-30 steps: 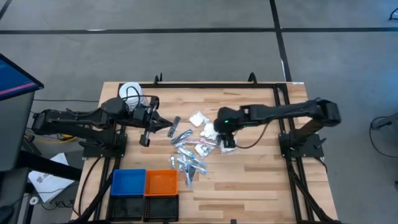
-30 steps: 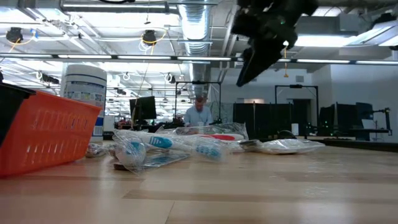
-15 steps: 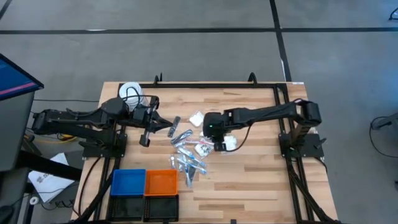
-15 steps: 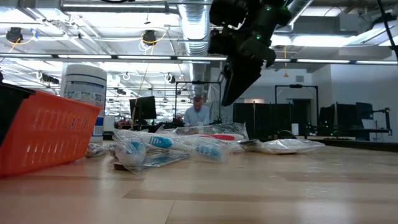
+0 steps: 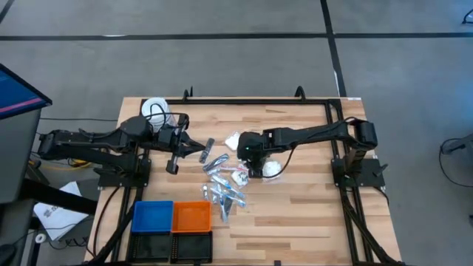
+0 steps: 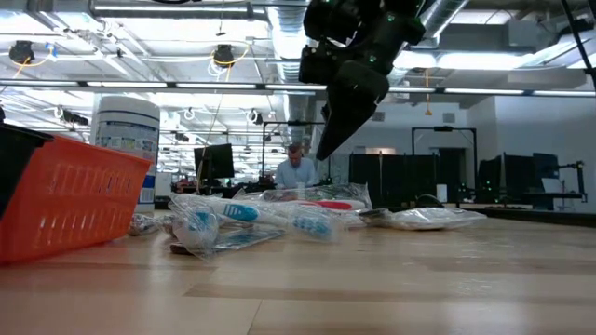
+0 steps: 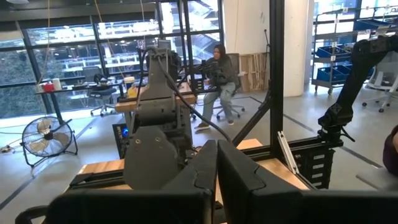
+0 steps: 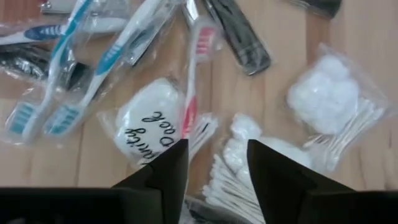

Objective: Pick & Place Travel size toiletries
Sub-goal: Put the red toothbrush into the left black basket

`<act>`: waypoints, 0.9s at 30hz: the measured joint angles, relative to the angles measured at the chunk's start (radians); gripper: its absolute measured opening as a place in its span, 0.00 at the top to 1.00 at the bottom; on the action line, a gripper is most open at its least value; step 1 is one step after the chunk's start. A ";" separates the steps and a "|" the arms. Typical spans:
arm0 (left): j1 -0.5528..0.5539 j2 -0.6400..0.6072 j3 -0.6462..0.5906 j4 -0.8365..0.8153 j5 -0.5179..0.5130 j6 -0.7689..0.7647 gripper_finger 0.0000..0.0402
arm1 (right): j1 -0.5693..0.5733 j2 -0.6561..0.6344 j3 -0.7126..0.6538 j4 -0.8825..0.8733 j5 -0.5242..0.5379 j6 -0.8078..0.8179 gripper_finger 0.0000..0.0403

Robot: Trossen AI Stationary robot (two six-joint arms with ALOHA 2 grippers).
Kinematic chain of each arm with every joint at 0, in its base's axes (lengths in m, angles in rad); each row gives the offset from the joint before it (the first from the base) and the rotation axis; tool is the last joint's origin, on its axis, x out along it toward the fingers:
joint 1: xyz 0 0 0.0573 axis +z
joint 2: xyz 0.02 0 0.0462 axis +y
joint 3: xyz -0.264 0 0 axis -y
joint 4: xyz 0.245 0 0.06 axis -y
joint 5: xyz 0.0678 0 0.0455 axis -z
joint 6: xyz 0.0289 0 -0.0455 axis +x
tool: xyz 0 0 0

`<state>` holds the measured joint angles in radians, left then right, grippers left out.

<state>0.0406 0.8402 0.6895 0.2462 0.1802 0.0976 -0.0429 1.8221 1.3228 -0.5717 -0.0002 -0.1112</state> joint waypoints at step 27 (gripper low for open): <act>0.000 0.022 0.000 0.011 0.000 -0.031 0.98 | 0.016 0.161 0.084 -0.020 0.001 -0.011 0.43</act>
<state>0.0406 0.8623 0.6895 0.2569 0.1802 0.0662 -0.0265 1.9828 1.4063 -0.5921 0.0003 -0.1219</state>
